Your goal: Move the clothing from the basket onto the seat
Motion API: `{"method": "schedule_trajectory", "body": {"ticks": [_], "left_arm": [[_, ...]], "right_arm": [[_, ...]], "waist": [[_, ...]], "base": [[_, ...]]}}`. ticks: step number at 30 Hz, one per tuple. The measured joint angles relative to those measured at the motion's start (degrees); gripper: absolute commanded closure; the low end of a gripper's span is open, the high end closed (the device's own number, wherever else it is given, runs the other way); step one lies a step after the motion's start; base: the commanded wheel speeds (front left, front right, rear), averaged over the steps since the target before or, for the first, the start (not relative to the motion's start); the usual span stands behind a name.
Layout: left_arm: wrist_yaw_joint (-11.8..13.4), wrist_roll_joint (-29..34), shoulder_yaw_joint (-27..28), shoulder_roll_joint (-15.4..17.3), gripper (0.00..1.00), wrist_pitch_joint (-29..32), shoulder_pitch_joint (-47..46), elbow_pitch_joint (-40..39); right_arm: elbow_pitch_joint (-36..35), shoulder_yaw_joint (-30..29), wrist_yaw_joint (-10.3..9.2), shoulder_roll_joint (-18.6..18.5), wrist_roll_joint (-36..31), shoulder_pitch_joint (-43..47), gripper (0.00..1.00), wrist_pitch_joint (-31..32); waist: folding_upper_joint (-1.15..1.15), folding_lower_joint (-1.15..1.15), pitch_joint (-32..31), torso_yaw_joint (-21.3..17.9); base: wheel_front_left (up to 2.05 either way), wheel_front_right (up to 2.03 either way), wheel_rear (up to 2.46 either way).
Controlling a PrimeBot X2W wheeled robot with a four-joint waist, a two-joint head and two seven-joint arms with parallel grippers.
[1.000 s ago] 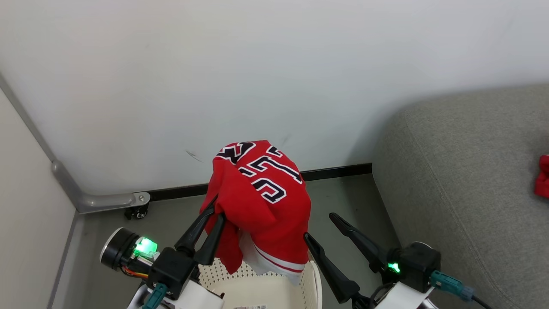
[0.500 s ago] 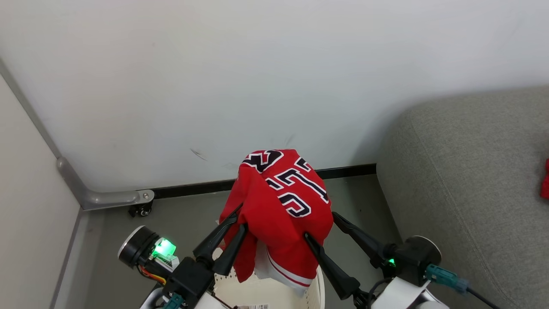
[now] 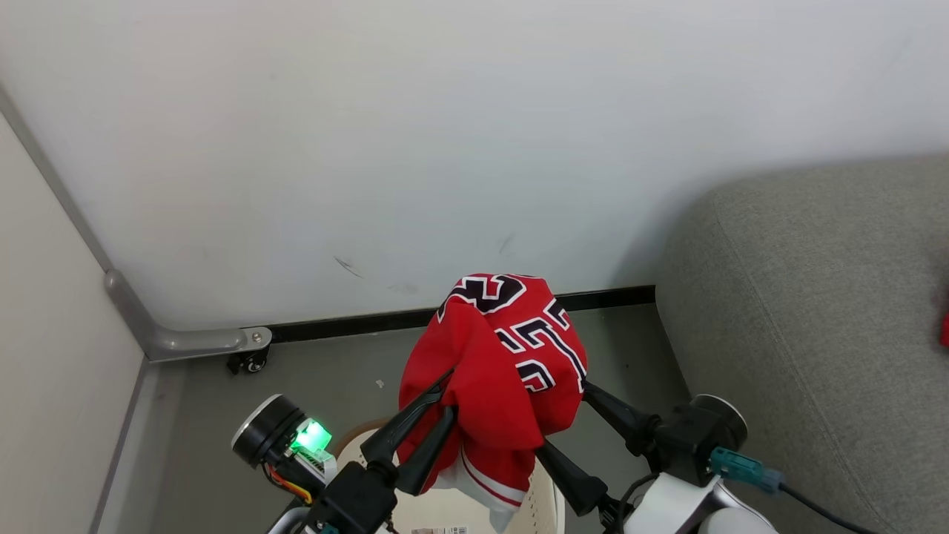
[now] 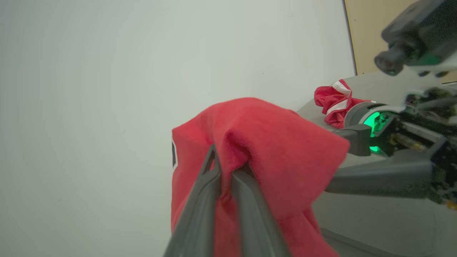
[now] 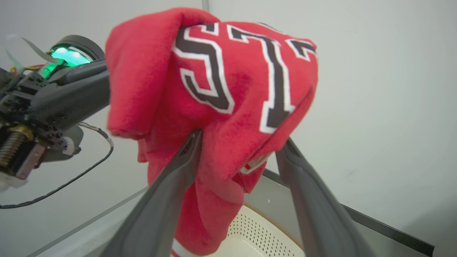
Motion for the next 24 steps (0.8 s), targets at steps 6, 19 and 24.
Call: {"method": "schedule_trajectory", "body": {"ticks": [6,19,24], "left_arm": [[-0.51,0.07,-0.98,0.27,1.00,0.00,0.00,0.04],[-0.68,-0.02,-2.85,0.48,1.00,-0.16,0.00,0.24],[-1.03,-0.04,-3.63,0.38,1.00,-0.16,0.00,0.33]], "right_arm": [[0.41,2.40,0.00,-0.44,-0.13,-1.93,0.00,0.00],[3.35,5.65,0.00,0.26,-0.97,-4.71,0.00,0.00],[3.66,5.80,0.00,0.89,-0.91,-4.72,1.00,0.00]], "waist": [[0.00,0.00,0.02,0.15],[0.00,0.00,-0.03,0.25],[0.00,0.00,-0.21,0.38]], "base": [[0.00,0.00,0.00],[0.00,0.00,0.00],[0.00,0.00,0.00]]}}
